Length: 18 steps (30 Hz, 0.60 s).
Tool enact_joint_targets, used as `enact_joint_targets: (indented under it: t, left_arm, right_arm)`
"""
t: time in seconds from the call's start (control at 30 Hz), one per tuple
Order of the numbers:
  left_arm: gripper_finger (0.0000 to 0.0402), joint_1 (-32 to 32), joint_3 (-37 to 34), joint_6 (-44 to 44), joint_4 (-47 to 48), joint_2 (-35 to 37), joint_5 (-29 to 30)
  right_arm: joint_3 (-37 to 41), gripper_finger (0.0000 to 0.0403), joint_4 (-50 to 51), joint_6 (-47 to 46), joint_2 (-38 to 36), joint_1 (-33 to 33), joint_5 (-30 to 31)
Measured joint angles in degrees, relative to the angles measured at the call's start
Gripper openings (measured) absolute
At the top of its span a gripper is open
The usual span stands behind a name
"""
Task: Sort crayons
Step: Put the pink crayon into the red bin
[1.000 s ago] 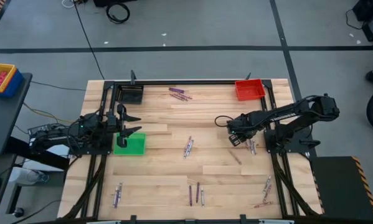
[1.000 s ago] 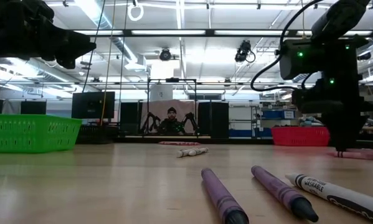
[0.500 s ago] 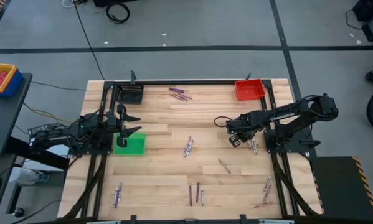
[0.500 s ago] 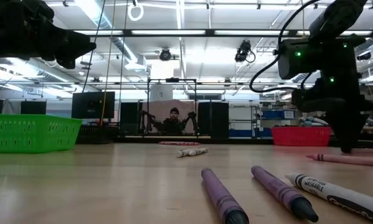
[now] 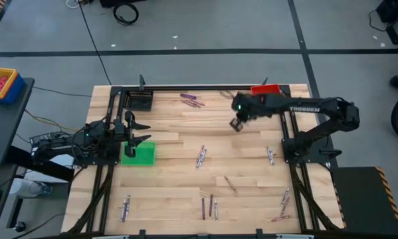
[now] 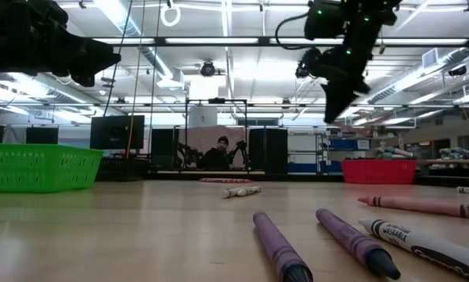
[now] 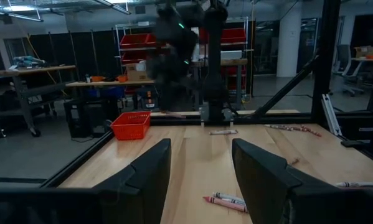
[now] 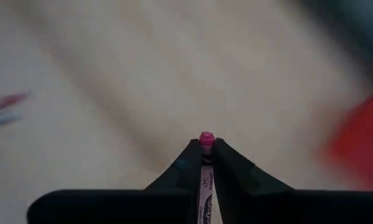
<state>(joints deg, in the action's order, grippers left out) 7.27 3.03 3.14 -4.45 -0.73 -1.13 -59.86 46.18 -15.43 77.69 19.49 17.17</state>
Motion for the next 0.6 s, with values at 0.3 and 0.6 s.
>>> enact_joint_targets:
  t: [0.3,0.6]
  left_arm:
    - [0.0183,0.00,0.00,-0.01,0.00,0.00,0.00]
    - [0.0183,0.00,0.00,0.01,0.00,0.00,0.02]
  right_arm:
    - [2.79,0.0038,-4.52,45.39,0.00,13.74,12.86]
    - [11.29,0.0038,-16.05,49.87,0.00,28.38,5.95]
